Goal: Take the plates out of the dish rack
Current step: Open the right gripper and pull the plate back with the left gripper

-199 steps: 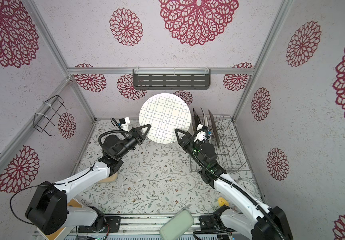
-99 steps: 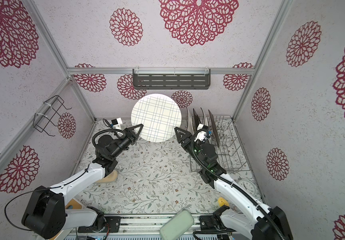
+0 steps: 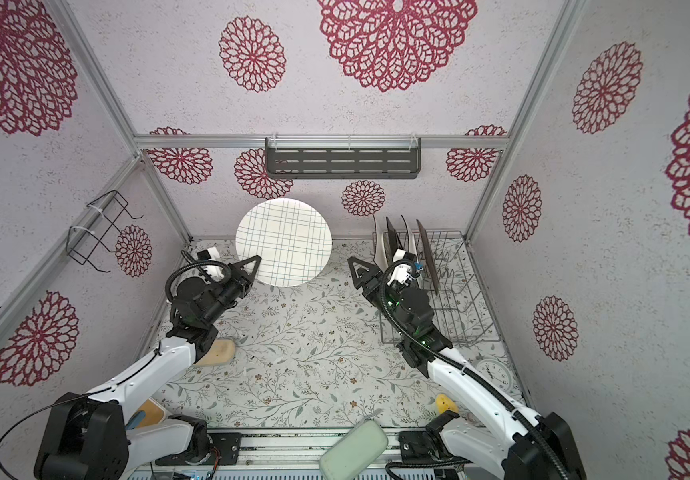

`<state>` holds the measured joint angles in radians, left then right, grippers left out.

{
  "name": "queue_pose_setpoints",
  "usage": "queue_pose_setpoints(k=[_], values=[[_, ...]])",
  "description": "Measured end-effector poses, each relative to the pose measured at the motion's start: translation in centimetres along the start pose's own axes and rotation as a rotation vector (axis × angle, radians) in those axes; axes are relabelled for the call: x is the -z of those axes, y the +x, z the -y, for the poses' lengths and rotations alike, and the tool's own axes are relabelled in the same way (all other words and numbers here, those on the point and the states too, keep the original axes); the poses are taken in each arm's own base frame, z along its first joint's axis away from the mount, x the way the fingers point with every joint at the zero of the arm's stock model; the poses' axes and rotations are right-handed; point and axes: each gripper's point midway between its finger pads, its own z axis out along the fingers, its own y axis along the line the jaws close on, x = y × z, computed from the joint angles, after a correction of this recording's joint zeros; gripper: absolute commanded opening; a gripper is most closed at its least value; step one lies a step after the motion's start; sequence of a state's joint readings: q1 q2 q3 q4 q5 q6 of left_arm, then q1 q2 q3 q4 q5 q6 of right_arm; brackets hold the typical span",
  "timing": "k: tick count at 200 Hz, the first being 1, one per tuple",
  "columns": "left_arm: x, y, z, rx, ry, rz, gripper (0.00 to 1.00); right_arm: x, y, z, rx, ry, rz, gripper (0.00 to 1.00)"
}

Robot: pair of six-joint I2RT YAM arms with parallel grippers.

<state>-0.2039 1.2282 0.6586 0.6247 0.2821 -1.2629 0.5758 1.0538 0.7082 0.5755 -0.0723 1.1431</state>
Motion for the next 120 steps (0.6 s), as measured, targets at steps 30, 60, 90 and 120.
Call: queue_pose_setpoints(k=[30, 60, 90, 120], values=[[1.5, -1.8, -3.2, 0.013, -0.082, 0.052, 0.0, 0.0, 0.7, 0.4, 0.011, 0.009, -0.031, 0.79], [3.0, -3.5, -6.5, 0.021, -0.179, 0.098, 0.0, 0.1, 1.8, 1.1, 0.047, 0.032, -0.086, 0.8], [4.7, -5.2, -9.1, 0.036, -0.245, 0.153, 0.0, 0.3, 3.1, 2.3, 0.089, 0.08, -0.134, 0.8], [6.1, -7.2, -11.5, 0.056, -0.297, 0.201, 0.0, 0.5, 4.7, 3.2, 0.128, 0.117, -0.189, 0.82]])
